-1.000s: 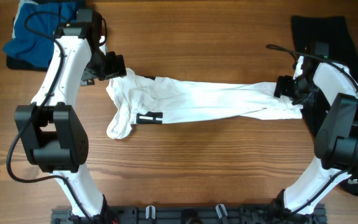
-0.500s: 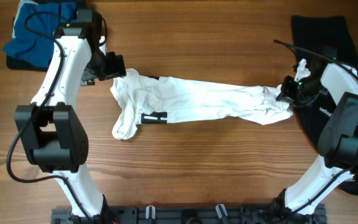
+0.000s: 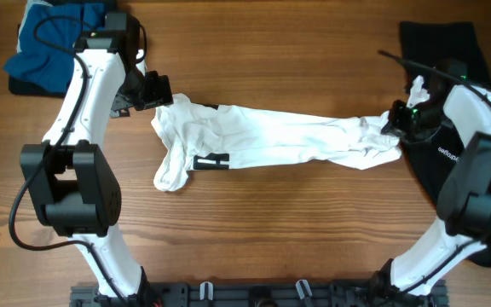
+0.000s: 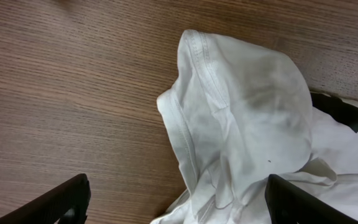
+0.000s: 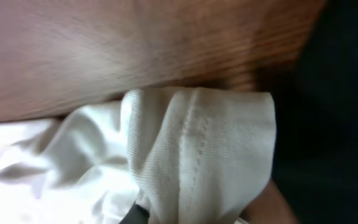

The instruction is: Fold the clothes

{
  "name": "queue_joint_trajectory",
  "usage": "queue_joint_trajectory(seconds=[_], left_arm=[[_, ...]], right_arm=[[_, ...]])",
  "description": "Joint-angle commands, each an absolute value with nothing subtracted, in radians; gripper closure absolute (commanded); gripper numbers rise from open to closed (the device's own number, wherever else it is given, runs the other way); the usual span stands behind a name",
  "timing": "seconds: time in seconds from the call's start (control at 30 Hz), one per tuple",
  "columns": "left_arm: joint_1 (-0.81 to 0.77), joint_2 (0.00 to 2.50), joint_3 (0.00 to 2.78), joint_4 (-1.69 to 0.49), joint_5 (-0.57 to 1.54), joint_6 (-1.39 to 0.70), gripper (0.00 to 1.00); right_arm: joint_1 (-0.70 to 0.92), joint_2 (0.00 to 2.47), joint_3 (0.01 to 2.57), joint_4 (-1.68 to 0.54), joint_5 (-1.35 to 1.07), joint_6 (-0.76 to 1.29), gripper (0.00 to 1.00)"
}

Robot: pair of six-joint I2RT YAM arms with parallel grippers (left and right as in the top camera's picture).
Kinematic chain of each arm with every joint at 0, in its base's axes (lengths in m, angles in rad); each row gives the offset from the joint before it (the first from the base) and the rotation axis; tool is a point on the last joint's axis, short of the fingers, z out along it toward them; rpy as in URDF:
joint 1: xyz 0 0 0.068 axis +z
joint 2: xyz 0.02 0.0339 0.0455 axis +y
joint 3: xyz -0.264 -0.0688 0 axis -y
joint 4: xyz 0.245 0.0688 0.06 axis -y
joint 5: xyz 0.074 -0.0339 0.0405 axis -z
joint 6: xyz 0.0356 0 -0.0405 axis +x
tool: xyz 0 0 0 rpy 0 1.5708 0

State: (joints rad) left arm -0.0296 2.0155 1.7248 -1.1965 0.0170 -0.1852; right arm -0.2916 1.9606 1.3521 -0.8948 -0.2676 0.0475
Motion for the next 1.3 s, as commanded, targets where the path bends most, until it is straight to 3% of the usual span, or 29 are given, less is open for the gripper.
queue_joint_trajectory(seconds=[0.0,0.2,0.4,0.73,0.93,1.03,1.13,1.27], left_arm=[[0.007,1.997,1.720,-1.184,-0.009,-0.194,0.10],[0.070,1.997,1.720,-1.151,-0.008,-0.194,0.09],[0.083,1.997,1.720,-1.124,-0.008,-0.194,0.09],[0.083,1.997,1.720,-1.125,-0.008,-0.194,0.09],[0.083,1.997,1.720,-1.124,-0.008,-0.194,0.08],[0.083,1.997,1.720,-1.124,-0.008,-0.195,0.08],[0.083,1.997,1.720,-1.124,-0.008,-0.195,0.08],[0.083,1.997,1.720,-1.124,-0.008,-0.195,0.08]], right_arm=[[-0.295,1.814,1.397,-0.923,-0.259,0.044,0.96],[-0.275,1.684,1.397,-1.005,-0.271,0.041,0.96],[-0.080,1.665,1.397,-1.024,-0.245,0.095,0.96],[0.204,1.831,1.396,-0.945,-0.191,0.215,0.96],[0.324,1.927,1.396,-0.784,-0.290,0.298,0.95],[0.370,1.928,1.396,-0.740,-0.294,0.318,0.87],[0.393,1.928,1.396,-0.734,-0.305,0.318,0.60],[0.389,1.905,1.415,-0.746,-0.437,0.288,0.53]])
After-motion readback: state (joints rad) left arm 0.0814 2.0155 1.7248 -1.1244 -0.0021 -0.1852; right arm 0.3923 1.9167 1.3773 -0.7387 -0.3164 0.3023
